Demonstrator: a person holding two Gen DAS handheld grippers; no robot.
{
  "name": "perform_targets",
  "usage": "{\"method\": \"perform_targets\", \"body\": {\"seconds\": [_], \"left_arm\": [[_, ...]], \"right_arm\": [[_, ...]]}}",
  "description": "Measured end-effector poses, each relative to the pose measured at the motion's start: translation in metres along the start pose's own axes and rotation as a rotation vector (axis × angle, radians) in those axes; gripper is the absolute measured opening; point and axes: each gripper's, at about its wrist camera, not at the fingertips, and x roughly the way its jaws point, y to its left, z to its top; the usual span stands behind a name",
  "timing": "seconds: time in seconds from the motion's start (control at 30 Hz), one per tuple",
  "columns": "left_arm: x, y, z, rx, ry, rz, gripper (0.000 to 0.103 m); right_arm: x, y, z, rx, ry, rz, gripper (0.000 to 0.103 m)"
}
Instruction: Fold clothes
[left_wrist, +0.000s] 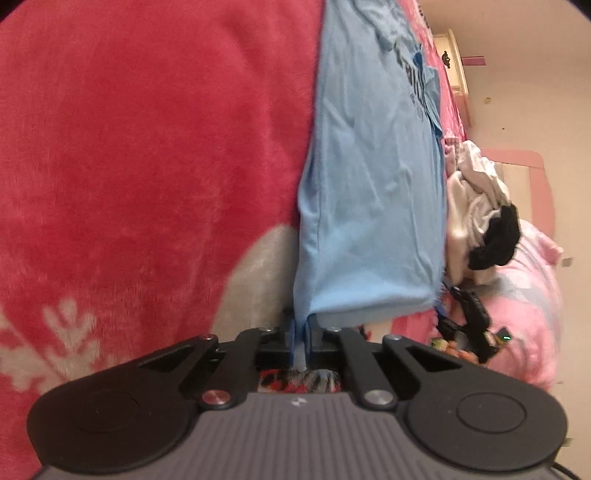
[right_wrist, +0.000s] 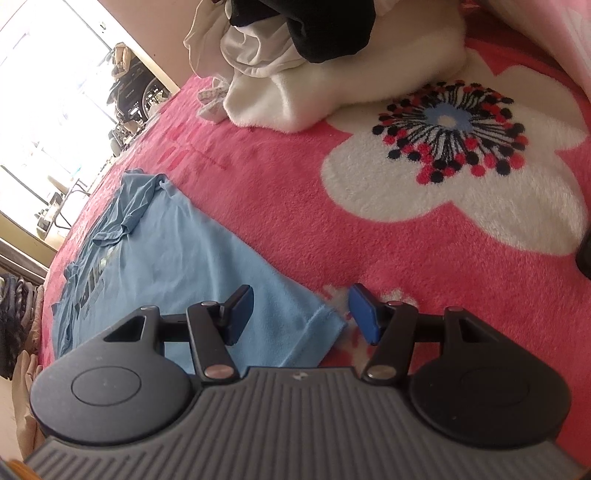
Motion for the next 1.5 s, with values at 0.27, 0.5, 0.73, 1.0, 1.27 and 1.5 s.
{"method": "perform_targets", "body": {"seconds": [0.27,0.5,0.73,1.0,1.27,1.5], "left_arm": [[0.003,0.004,-0.004,-0.044,-0.063,-0.111,0.043],[0.011,-0.010,-0.005,0.023,-0.066,-0.011,0.006],[0.013,-0.026,-0.002,0.146,0.015,0.046,0.008],[0.026,-0.037,-0.008,0.194,0.010,0.111,0.009],[0.026,-0.037,-0.010,0.193,0.002,0.120,0.008],[0.026,-0.038,-0.012,0.205,-0.015,0.133,0.005]], "right_arm": [[0.000,-0.002,0.001,0.008,0.000,0.008,0.057],[-0.004,-0.018,0.000,0.109,0.006,0.076,0.057],[-0.009,-0.042,-0.001,0.253,0.016,0.171,0.056],[-0.010,-0.046,-0.001,0.312,0.027,0.235,0.057],[-0.003,-0.028,-0.004,0.224,0.106,0.228,0.054],[0.003,-0.028,-0.007,0.254,0.139,0.251,0.053]]}}
